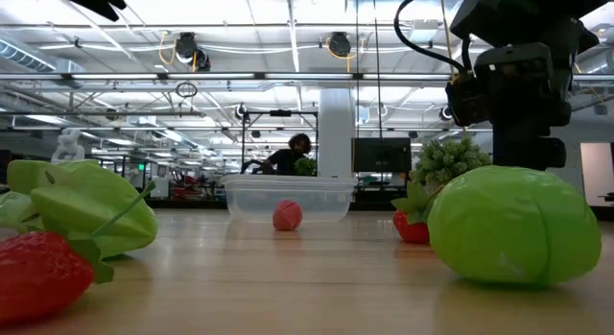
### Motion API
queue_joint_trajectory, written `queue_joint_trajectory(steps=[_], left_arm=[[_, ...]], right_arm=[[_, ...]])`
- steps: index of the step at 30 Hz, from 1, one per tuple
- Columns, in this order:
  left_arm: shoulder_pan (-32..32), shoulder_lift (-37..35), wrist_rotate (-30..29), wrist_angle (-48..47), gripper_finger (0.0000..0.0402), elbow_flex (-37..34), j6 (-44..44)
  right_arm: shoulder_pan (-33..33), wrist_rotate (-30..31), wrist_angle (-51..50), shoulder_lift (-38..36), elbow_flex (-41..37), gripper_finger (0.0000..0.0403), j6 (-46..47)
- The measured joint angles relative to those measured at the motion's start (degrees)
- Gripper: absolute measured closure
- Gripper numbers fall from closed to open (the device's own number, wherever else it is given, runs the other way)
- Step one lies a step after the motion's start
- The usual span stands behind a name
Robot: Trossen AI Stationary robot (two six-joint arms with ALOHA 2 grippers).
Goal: Pick and placing Produce into tupperware
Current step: Put the brown kiwi into the transparent container
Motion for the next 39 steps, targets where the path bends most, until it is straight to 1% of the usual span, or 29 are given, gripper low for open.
queue_joint_trajectory(steps=[7,9,17,21,25,31,32,39], left_arm=[[0.0,0.0,0.0,0.0,0.0144,0.0,-0.1],[0.0,0.0,0.0,0.0,0.0144,0.0,-0.1],[0.0,1.1,0.0,0.1,0.0144,0.0,0.1],[0.0,1.7,0.0,0.0,0.0144,0.0,0.3],[0.0,2.3,0.1,0.0,0.0144,0.0,0.3],[0.0,3.4,0.0,0.0,0.0144,0.0,0.4],[0.0,3.6,0.0,-0.1,0.0144,0.0,0.4],[0.0,4.2,0.0,-0.1,0.0144,0.0,1.1]], right_arm=[[0.0,0.5,0.6,-2.6,0.0,0.0214,0.0],[0.0,1.4,0.7,-3.1,0.0,0.0214,0.0],[0.0,1.4,0.7,-3.3,0.0,0.0214,-0.3],[0.5,1.4,0.9,-3.3,0.0,0.0214,-2.9],[1.6,1.3,3.7,-2.6,0.0,0.0213,-4.4],[2.2,1.3,11.0,-3.3,0.0,0.0213,-16.3],[2.2,1.3,12.2,-3.6,0.1,0.0213,-17.2],[2.1,-0.3,13.3,-5.4,0.1,0.0213,-15.5]])
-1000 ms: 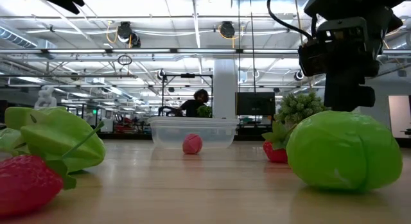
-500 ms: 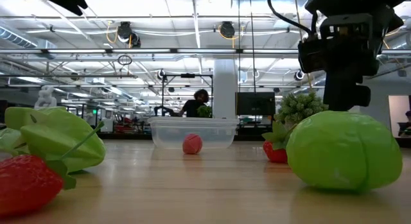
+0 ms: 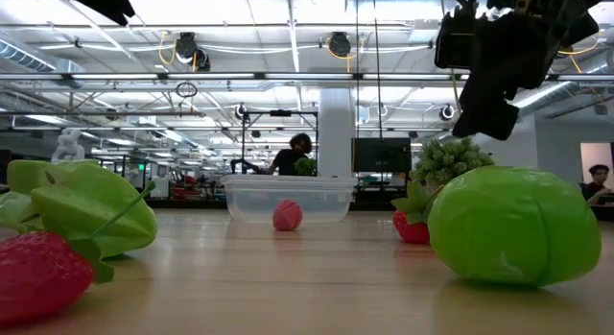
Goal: Pick and placing Produce into tupperware
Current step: Put the brown kiwi into the transparent container
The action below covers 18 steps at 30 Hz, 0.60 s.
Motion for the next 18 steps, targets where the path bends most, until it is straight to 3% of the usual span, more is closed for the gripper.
queue_joint_trajectory(steps=[10,18], left_arm=[[0.0,0.0,0.3,0.0,0.0144,0.0,0.8],[0.0,0.0,0.3,0.0,0.0144,0.0,0.8]], right_arm=[[-0.5,-1.5,11.4,0.0,0.0,0.0213,9.3],[-0.6,-1.4,11.4,0.0,0.0,0.0213,11.2]])
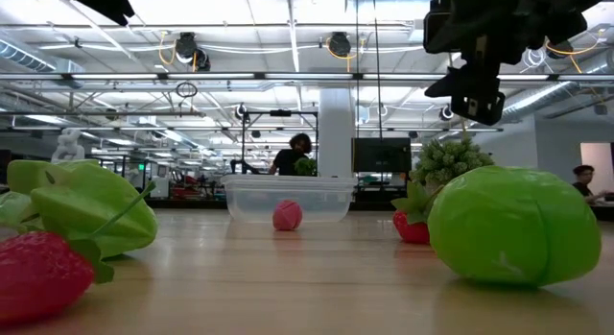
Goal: Pick and placing Produce into tupperware
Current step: Put the brown kiwi into the transparent container
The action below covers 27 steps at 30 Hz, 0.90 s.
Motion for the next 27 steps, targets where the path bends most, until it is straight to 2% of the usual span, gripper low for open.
queue_joint_trajectory(steps=[5,20,27], left_arm=[[0.0,0.0,0.0,0.0,0.0144,0.0,-0.4],[0.0,0.0,0.0,0.0,0.0144,0.0,-1.0],[0.0,0.0,0.0,0.0,0.0144,0.0,-1.1]], right_arm=[[0.0,0.0,0.0,0.0,0.0,0.0203,0.0],[0.0,0.1,-0.5,0.0,0.0,0.0125,3.2],[0.0,0.1,0.3,0.0,0.0,0.0109,1.8]])
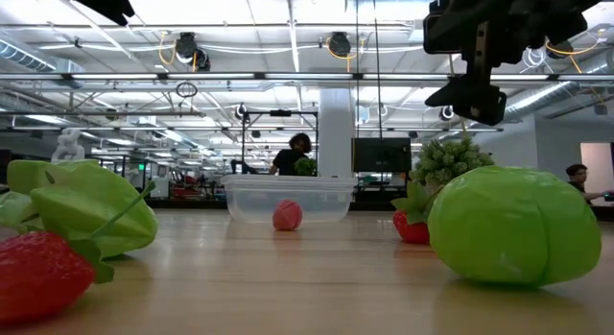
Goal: Pick and placing Produce into tupperware
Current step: Put the brown kiwi into the transparent container
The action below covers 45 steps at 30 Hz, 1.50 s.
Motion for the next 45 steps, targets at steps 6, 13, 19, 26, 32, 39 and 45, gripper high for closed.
queue_joint_trajectory(steps=[6,13,19,26,32,39,45], left_arm=[[0.0,0.0,0.0,0.0,0.0144,0.0,0.0],[0.0,0.0,0.0,0.0,0.0144,0.0,0.0],[0.0,0.0,0.0,0.0,0.0144,0.0,0.7],[0.0,0.0,0.3,0.1,0.0144,0.0,0.8],[0.0,0.0,1.0,0.1,0.0144,0.0,0.8],[0.0,0.0,0.9,0.4,0.0144,0.0,0.7],[0.0,0.1,1.0,1.0,0.0144,0.0,0.6]], right_arm=[[0.0,-0.1,0.6,0.0,0.0,0.0108,0.2],[0.0,-0.3,0.6,0.0,0.0,0.0108,-2.9],[-0.6,-8.0,1.4,-0.9,0.0,0.0108,-5.2],[-0.9,-8.3,1.6,-4.8,0.0,0.0108,-16.2],[-1.8,-7.3,-11.2,-8.5,3.4,0.0108,-24.0],[-1.8,0.4,-34.9,-5.5,18.9,0.0108,-32.6],[-1.7,5.6,-51.4,2.4,31.4,0.0108,-37.8]])
